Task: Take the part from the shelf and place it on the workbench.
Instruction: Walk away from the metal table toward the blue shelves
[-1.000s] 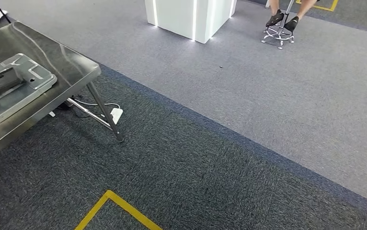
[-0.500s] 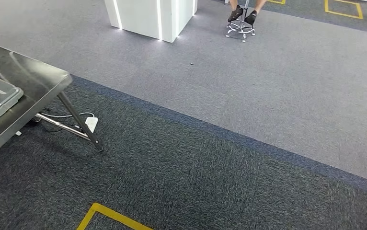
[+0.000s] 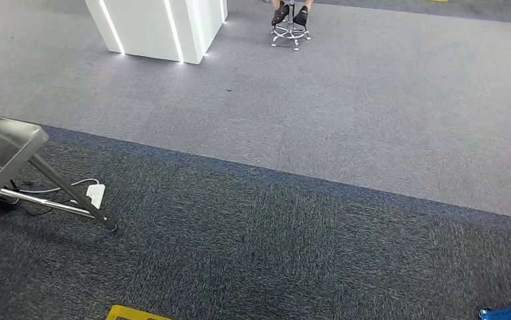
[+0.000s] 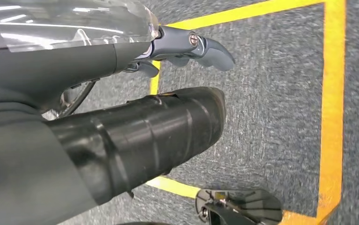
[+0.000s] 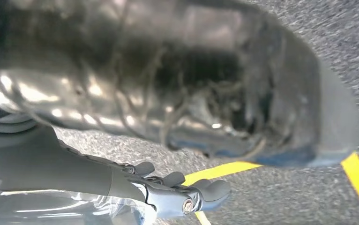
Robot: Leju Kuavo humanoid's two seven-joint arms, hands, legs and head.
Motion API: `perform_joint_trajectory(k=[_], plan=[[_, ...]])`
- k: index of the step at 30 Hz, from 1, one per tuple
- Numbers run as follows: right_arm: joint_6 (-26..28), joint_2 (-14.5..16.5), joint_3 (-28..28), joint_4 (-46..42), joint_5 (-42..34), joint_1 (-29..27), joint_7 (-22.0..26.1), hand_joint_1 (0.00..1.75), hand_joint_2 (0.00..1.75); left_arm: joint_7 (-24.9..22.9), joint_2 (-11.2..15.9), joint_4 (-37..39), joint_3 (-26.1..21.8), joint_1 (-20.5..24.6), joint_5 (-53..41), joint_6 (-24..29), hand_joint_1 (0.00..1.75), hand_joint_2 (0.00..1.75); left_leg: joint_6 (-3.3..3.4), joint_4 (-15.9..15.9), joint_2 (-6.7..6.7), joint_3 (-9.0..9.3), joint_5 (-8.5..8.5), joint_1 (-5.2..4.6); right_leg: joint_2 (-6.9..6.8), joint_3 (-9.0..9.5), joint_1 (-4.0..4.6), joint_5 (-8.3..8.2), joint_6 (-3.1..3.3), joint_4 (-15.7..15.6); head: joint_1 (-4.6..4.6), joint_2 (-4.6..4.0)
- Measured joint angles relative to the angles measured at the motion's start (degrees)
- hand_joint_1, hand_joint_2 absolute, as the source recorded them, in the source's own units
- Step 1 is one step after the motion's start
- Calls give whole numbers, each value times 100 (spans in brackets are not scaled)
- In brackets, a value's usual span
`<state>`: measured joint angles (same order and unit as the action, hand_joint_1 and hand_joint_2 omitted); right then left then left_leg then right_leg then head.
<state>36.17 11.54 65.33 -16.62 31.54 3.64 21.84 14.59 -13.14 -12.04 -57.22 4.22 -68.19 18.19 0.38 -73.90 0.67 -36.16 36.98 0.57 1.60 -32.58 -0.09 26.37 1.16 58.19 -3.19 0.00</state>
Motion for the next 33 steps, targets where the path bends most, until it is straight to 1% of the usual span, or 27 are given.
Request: perform_joint_trajectory(k=[1, 2, 4, 5, 6, 7, 8, 9, 10, 11, 13, 14, 15, 16, 17, 18, 20, 21, 22, 24, 26, 28, 29, 30, 31, 32, 33], plan=[[0, 1, 0, 1, 4, -3, -5, 0, 0, -2, 0, 0, 0, -4, 0, 0, 0, 0, 8, 58, -18, 9, -119, 0, 82, -4, 1, 1, -1, 16, 0, 0], [0, 3, 0, 1, 8, -4, -9, 0, 0, -4, 0, 0, 0, -5, 0, 0, 0, 0, 21, 324, -51, 115, -327, 1, 161, -4, -1, 4, -6, 34, 0, 0], [0, 13, 0, 2, 12, -2, -14, 0, 0, -4, 2, 0, -2, -4, 1, 1, 0, 0, 51, 1068, -300, 410, -711, 9, 300, -26, -4, 14, -31, 80, -2, 0], [0, 17, 0, 2, 13, 4, -14, 0, 0, -4, 3, 0, -3, -3, 1, 1, 0, 0, 60, 1315, -426, 498, -800, 11, 365, -51, -8, 12, -59, 99, -2, 0], [0, 19, 0, 2, 14, 5, -14, 0, 0, -4, 4, 0, -3, -2, 1, 2, 0, 0, 67, 1440, -517, 535, -822, 7, 425, -82, -15, 5, -93, 109, -2, 0], [0, 20, 0, 3, 14, 2, -14, 0, 0, -4, 4, 0, -4, 1, 0, 2, 0, 0, 76, 1467, -526, 539, -815, -2, 489, -108, -19, -9, -135, 112, -1, 0], [0, 20, 0, 3, 15, -8, -14, 0, 0, -4, 4, 0, -4, 3, 0, 2, 0, 0, 99, 1480, -462, 543, -833, -3, 552, -130, -32, -28, -176, 101, -1, 0], [0, 20, 0, 3, 15, -20, -14, 0, 0, -4, 4, 0, -4, 8, 1, 2, 0, 0, 134, 1510, -391, 556, -857, 0, 534, -146, -37, -21, -206, 116, -2, 0], [0, 20, 0, 3, 15, -27, -14, 0, 0, -4, 3, 0, -5, 11, 1, 3, 0, 0, 174, 1545, -320, 569, -885, 7, 434, -185, -33, 32, -233, 189, -5, 0], [0, 20, 0, 3, 15, -27, -15, 0, 0, -3, 3, 0, -5, 13, 2, 3, 0, 0, 210, 1580, -242, 577, -911, 14, 286, -273, -28, 153, -256, 371, -8, 0], [0, 21, 0, 4, 16, -11, -16, 0, 0, -2, 2, 0, -5, 2, 2, 3, 0, 0, 244, 1603, -85, 576, -924, 0, -11, -579, -25, 513, -296, 1021, -12, 0], [0, 22, 0, 5, 17, -5, -17, 0, 0, -2, 3, 0, -7, -7, 4, 2, 0, 0, 249, 1602, 3, 572, -920, -8, -67, -742, -33, 654, -314, 1363, -10, 0], [-1, 23, 0, 6, 19, -5, -19, 0, 0, -2, 3, 0, -8, -14, 7, 2, 0, 0, 250, 1600, 85, 572, -913, -14, -96, -836, -43, 702, -326, 1569, -11, 0], [-2, 24, 0, 7, 21, -11, -21, 0, 0, -3, 3, 0, -8, -15, 9, 2, 0, 0, 248, 1600, 164, 576, -904, -16, -116, -824, -51, 643, -331, 1569, -11, 0], [-7, 24, 0, 8, 25, -19, -23, 0, 0, -4, 3, 0, -9, -9, 8, 1, 0, 0, 241, 1599, 232, 585, -895, -17, -142, -698, -56, 493, -327, 1351, -11, 0], [-13, 23, 0, 8, 28, -26, -25, 0, 0, -5, 2, 0, -9, -2, 3, -1, 0, 0, 228, 1599, 291, 602, -883, -18, -214, -481, -54, 299, -311, 967, -12, 0], [-29, 22, 0, 8, 34, -14, -22, 0, 0, -7, 0, 0, -9, 6, -13, -4, 0, 0, 180, 1596, 394, 634, -849, -35, -406, -107, -7, 68, -245, 269, -11, 0], [-38, 22, 0, 8, 37, -5, -16, 0, 0, -7, 0, 0, -9, 9, -19, -4, 0, 0, 149, 1594, 437, 648, -833, -42, -462, -21, 20, 36, -209, 94, -10, 0], [-47, 22, 0, 8, 39, 1, -10, 0, 0, -7, 0, 0, -9, 15, -23, -4, 0, 0, 119, 1596, 478, 662, -821, -48, -460, -12, 44, 51, -178, 49, -9, 0], [-61, 21, 0, 8, 43, -9, -3, 0, 0, -3, -3, 0, -9, 31, -25, -4, 0, 0, 55, 1593, 520, 699, -793, -40, -351, -8, 31, 30, -121, 19, -9, 0], [-65, 20, 0, 8, 49, -13, -10, 0, 0, 3, -5, 0, -9, 38, -25, -3, 0, 0, -5, 1378, 323, 630, -629, -24, -253, 22, -6, 0, -60, -32, -7, 0], [-64, 20, 0, 8, 60, -2, -33, 0, 0, 5, -4, 0, -9, 26, -25, -2, 0, 0, -36, 752, 68, 338, -288, -9, -153, 32, -17, -17, -16, -50, -3, 0], [-62, 20, 0, 8, 69, 2, -49, 0, 0, 2, -4, 0, -9, 14, -25, -2, 0, 0, -42, 389, 23, 157, -141, -7, -94, 30, -12, -20, -3, -47, -2, 0], [-60, 20, 0, 8, 77, 1, -64, 0, 0, -1, -4, 0, -9, 2, -25, -2, 0, 0, -44, 129, 3, 18, -80, -6, -22, 29, -8, -20, 1, -41, -2, 0], [-58, 20, 0, 8, 86, -1, -77, 0, 0, -4, -4, 0, -9, -6, -25, -2, 0, 0, -42, 51, -8, -40, -131, -5, 55, 29, -6, -18, 3, -31, -2, 0], [-57, 21, 0, 8, 94, -3, -88, 0, 0, -5, -4, 0, -9, -8, -25, -2, 0, 0, -33, 193, -22, 3, -289, -5, 135, 30, -7, -15, 1, -17, -2, 0], [-57, 24, 0, 9, 100, -3, -95, 0, 0, -5, -4, 0, -9, -7, -25, -2, 0, 0, -19, 509, -69, 126, -512, -2, 214, 30, -9, -9, -6, 2, -2, 0]])
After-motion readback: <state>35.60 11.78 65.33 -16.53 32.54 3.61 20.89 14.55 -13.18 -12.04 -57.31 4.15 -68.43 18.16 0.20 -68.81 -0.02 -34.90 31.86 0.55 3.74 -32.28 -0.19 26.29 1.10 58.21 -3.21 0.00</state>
